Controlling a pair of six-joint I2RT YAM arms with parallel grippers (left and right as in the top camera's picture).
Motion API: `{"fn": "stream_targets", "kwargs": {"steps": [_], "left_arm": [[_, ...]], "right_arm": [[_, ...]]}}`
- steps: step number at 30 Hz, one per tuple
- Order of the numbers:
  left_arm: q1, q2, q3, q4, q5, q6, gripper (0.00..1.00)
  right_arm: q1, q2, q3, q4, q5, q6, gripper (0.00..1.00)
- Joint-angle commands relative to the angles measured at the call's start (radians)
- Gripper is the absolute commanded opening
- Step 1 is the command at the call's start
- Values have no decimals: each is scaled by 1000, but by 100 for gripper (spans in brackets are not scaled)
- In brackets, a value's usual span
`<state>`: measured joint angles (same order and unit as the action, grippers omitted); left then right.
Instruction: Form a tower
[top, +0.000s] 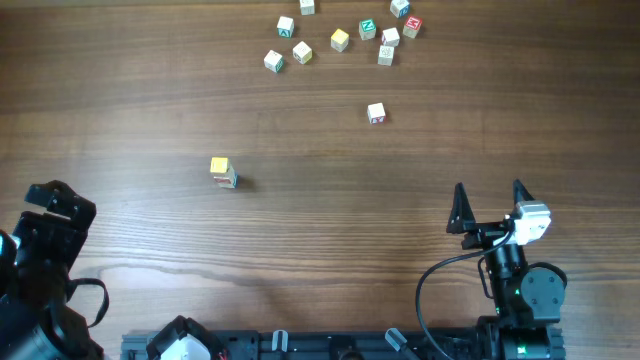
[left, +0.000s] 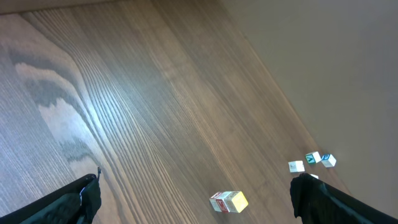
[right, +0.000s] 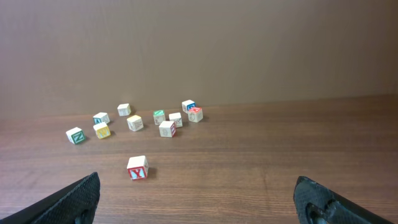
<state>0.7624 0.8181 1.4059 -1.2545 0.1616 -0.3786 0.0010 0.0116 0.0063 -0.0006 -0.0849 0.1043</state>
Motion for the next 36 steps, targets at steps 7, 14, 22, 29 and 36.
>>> {"fn": "stream_targets", "kwargs": {"steps": [7,14,22,29,36], "left_arm": [[-87,60,4,-3,-18,9,100],[-238,35,4,10,-156,9,100],[-695,-243,-268,626,-154,9,100],[-848,-491,-846,1086,-152,9,100],[-903,-714,-1250,1315,-151,35,100]], "right_arm": [[-5,-7,-1,3,14,1,100],[-5,-7,-1,3,14,0,100],[-5,-7,-1,3,14,1,100],[-5,-7,-1,3,14,1,100],[-5,-7,-1,3,14,0,100]]}}
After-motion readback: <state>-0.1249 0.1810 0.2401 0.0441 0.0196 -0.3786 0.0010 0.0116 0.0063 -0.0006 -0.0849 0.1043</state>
